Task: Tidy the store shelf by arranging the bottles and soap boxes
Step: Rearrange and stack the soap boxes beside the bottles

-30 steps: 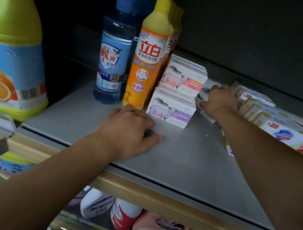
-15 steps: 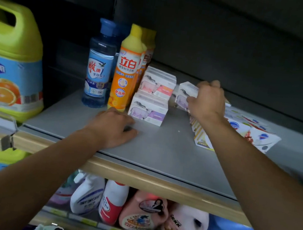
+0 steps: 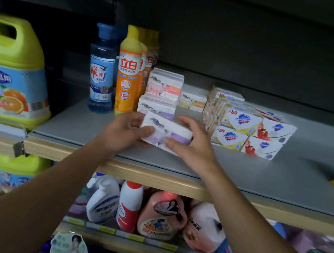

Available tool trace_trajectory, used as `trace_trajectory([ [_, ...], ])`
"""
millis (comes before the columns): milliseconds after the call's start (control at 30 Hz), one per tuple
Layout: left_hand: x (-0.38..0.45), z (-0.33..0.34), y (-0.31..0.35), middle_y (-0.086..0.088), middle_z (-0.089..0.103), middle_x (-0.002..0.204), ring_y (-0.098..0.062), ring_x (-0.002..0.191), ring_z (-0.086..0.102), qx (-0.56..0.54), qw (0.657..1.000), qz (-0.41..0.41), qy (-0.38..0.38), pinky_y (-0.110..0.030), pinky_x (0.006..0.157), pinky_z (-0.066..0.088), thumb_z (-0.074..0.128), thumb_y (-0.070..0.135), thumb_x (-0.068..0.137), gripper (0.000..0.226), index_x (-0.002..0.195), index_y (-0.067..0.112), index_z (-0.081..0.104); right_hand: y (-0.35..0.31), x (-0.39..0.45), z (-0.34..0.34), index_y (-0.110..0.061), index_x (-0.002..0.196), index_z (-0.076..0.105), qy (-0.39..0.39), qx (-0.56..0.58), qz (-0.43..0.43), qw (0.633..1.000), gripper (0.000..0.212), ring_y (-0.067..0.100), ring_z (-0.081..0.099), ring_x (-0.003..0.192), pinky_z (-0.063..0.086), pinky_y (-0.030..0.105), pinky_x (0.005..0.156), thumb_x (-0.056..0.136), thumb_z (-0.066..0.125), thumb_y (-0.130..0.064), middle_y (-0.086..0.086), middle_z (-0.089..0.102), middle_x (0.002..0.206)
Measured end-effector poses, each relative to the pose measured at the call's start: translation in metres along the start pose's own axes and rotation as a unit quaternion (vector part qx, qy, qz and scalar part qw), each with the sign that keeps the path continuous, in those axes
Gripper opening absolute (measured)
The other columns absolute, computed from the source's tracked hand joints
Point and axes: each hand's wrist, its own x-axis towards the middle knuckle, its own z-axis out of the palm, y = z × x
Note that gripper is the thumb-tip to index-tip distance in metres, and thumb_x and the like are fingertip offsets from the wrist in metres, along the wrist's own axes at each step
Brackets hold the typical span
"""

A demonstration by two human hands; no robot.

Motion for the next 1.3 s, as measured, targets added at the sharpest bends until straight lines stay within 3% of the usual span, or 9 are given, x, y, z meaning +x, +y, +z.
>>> trace_trajectory([
  [100,0.004,-0.003,-0.002,-0.015,0.073,0.106,-0.027,0.089,0.071,-0.053,0.998,-0.028,0.022,-0.032,0.067,0.06,0.061,0.01,0.092,0.026,0.116,-0.001,0.063,0.013,-0.008,0.002,-0.032,0.146,0.034,-0.028,0.052,-0.011,0.998,0.09,-0.007,0.049,0.119,0.044,0.011,0.096,0.073,0.079,-0.004,-0.019,0.037,0.133],
  [267,0.009,-0.004,-0.004,-0.016,0.074,0.094,-0.02,0.066,0.069,-0.048,0.997,-0.047,0.041,-0.029,0.059,0.059,0.059,0.019,0.094,0.021,0.107,0.003,0.065,0.024,-0.002,0.005,-0.042,0.136,0.038,-0.041,0.103,-0.026,0.994,0.083,0.018,0.059,0.118,0.05,0.038,0.101,0.075,0.074,0.003,0.004,0.051,0.138],
  [400,0.007,-0.006,-0.003,-0.014,0.07,0.09,-0.025,0.067,0.068,-0.071,0.996,-0.034,0.043,-0.032,0.059,0.057,0.066,0.031,0.088,0.032,0.117,0.016,0.061,0.027,-0.001,0.003,-0.041,0.113,0.056,-0.002,0.145,0.02,0.989,0.049,-0.001,0.068,0.09,0.054,0.016,0.074,0.071,0.078,-0.03,-0.023,0.07,0.101],
  [533,0.003,-0.005,-0.005,-0.014,0.065,0.068,-0.026,0.057,0.061,0.024,1.0,0.004,0.007,-0.032,0.053,0.053,0.064,0.036,0.09,0.036,0.112,0.006,0.062,0.02,0.003,0.003,-0.023,0.082,0.073,0.047,0.172,0.125,0.976,0.048,0.019,0.065,0.048,0.048,0.024,0.044,0.064,0.061,-0.066,-0.003,0.065,0.059],
  [700,0.003,-0.003,-0.004,-0.01,0.062,0.059,-0.021,0.047,0.055,0.06,0.997,-0.005,0.043,-0.028,0.045,0.045,0.059,0.047,0.091,0.054,0.098,-0.006,0.058,0.015,0.009,0.001,-0.019,0.078,0.073,0.021,0.11,0.193,0.975,0.065,0.021,0.062,0.045,0.042,0.022,0.04,0.071,0.046,-0.078,0.012,0.069,0.058],
  [900,0.001,0.001,0.001,-0.016,0.065,0.078,-0.024,0.056,0.063,0.002,0.999,-0.012,0.035,-0.03,0.052,0.054,0.056,0.036,0.095,0.025,0.109,0.015,0.062,0.023,0.006,0.003,-0.038,0.083,0.072,0.034,0.169,0.115,0.978,0.028,0.009,0.065,0.064,0.051,0.029,0.063,0.062,0.062,-0.054,-0.011,0.068,0.069],
  [1033,0.001,0.002,0.001,-0.007,0.066,0.089,-0.02,0.052,0.062,0.08,0.996,-0.02,0.041,-0.027,0.047,0.051,0.054,0.04,0.096,0.032,0.121,0.021,0.055,0.032,0.002,-0.001,-0.052,0.118,0.056,-0.002,0.159,0.051,0.986,0.064,0.005,0.068,0.095,0.055,0.027,0.085,0.061,0.073,-0.028,-0.022,0.067,0.11],
  [1133,0.001,0.0,-0.002,-0.007,0.07,0.081,-0.02,0.051,0.061,0.055,0.998,0.0,0.026,-0.026,0.046,0.051,0.055,0.034,0.097,0.027,0.115,0.016,0.063,0.034,0.002,0.001,-0.035,0.145,0.038,-0.01,0.112,0.043,0.993,0.086,-0.004,0.064,0.097,0.051,0.02,0.091,0.073,0.076,-0.007,-0.023,0.056,0.124],
  [1300,0.0,-0.004,-0.001,-0.011,0.074,0.1,-0.027,0.088,0.072,-0.062,0.998,-0.01,0.019,-0.038,0.065,0.059,0.061,0.049,0.081,0.042,0.102,0.015,0.07,0.029,0.0,0.005,-0.025,0.122,0.054,0.014,0.079,0.019,0.997,0.054,0.0,0.065,0.093,0.051,0.021,0.088,0.078,0.077,-0.004,-0.016,0.067,0.101],
])
